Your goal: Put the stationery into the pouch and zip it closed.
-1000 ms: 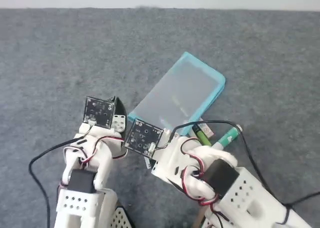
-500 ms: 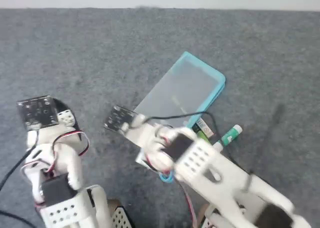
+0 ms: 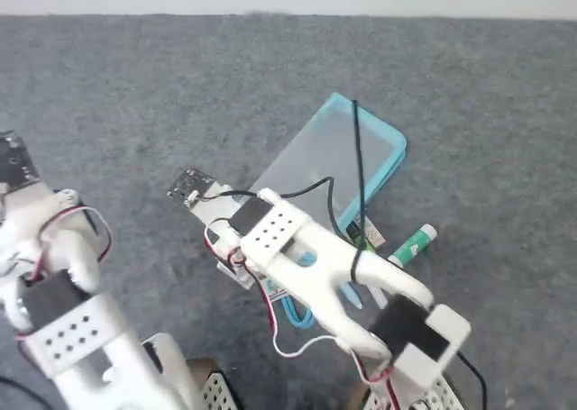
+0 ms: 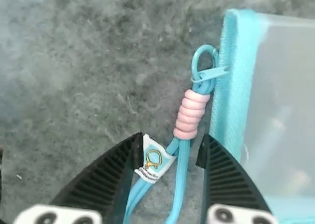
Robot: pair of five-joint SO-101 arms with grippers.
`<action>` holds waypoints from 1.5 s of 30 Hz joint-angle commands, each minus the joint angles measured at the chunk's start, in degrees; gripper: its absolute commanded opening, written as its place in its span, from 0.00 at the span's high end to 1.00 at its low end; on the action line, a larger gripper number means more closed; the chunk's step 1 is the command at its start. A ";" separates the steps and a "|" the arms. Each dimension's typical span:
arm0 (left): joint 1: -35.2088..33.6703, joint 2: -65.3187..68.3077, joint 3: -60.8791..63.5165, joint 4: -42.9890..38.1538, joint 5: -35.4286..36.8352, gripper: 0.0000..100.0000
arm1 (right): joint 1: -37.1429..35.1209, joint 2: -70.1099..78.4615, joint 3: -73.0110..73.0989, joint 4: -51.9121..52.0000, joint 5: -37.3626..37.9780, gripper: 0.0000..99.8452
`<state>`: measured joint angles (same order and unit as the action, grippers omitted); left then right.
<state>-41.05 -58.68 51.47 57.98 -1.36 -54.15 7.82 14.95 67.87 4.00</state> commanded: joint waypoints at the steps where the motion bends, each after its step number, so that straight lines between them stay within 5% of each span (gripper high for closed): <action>1: -0.44 0.44 -3.82 -0.09 -0.35 0.99 | 0.22 1.71 -5.36 0.48 -1.23 0.81; 12: -0.26 0.44 -3.82 -0.09 -0.35 0.99 | 2.24 14.64 -13.36 1.10 -1.23 0.82; 18: 0.18 0.79 -3.65 -0.18 -0.26 0.99 | 2.42 16.66 -16.44 4.70 -1.23 1.00; 21: 2.37 0.44 -2.24 -0.18 -0.26 0.99 | 4.88 14.46 -17.49 9.10 -1.05 1.00; 27: 8.09 0.97 -1.45 0.70 -0.35 0.98 | 13.76 -1.63 -17.41 20.09 7.56 0.99; 34: 23.12 0.79 2.42 2.29 -6.86 0.80 | 24.31 -27.65 -9.58 24.31 15.56 0.99; 45: 40.35 0.35 3.74 4.75 -8.62 0.72 | 22.29 -50.95 8.53 17.27 18.37 0.99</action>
<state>-5.36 -58.51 55.60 61.67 -9.71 -30.42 -39.56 23.03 86.77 21.32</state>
